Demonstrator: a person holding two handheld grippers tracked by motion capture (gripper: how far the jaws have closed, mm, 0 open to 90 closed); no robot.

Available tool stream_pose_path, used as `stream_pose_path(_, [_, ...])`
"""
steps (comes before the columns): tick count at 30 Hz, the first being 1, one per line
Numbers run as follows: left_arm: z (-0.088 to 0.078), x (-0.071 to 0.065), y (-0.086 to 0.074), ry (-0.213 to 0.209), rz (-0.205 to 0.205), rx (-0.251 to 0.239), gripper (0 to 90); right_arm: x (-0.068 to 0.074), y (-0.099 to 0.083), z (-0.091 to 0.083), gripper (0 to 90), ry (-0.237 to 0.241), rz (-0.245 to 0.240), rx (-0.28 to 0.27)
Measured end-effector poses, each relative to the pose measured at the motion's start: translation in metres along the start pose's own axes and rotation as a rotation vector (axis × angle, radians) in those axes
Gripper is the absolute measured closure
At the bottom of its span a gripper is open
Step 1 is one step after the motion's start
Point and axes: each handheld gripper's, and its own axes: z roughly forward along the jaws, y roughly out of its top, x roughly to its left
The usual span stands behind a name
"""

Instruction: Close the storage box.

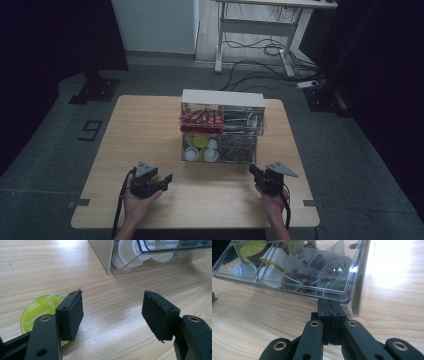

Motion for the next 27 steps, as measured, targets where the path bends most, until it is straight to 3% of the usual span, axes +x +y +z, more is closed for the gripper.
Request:
stream_pose_path(11, [0.000,0.001,-0.001,0.001,-0.002,-0.001,33.6,-0.003,-0.003,-0.002,86.7,0.004,0.008,0.012])
stream_pose_path(16, [-0.002,0.001,-0.001,-0.001,-0.004,-0.004,33.6,0.002,-0.003,-0.004,85.2,0.023,0.009,0.000])
stream_pose_path(21, [-0.003,0.001,-0.002,-0.001,-0.006,-0.009,33.6,0.006,-0.003,-0.004,77.4,0.025,-0.012,-0.004])
stream_pose_path(23, [-0.004,0.002,-0.003,-0.005,-0.008,-0.007,33.6,0.008,-0.003,-0.003,67.8,0.029,-0.039,0.003])
stream_pose_path(27, [-0.006,0.002,-0.004,-0.010,-0.010,-0.006,33.5,0.010,-0.003,-0.004,58.3,0.046,-0.076,0.011])
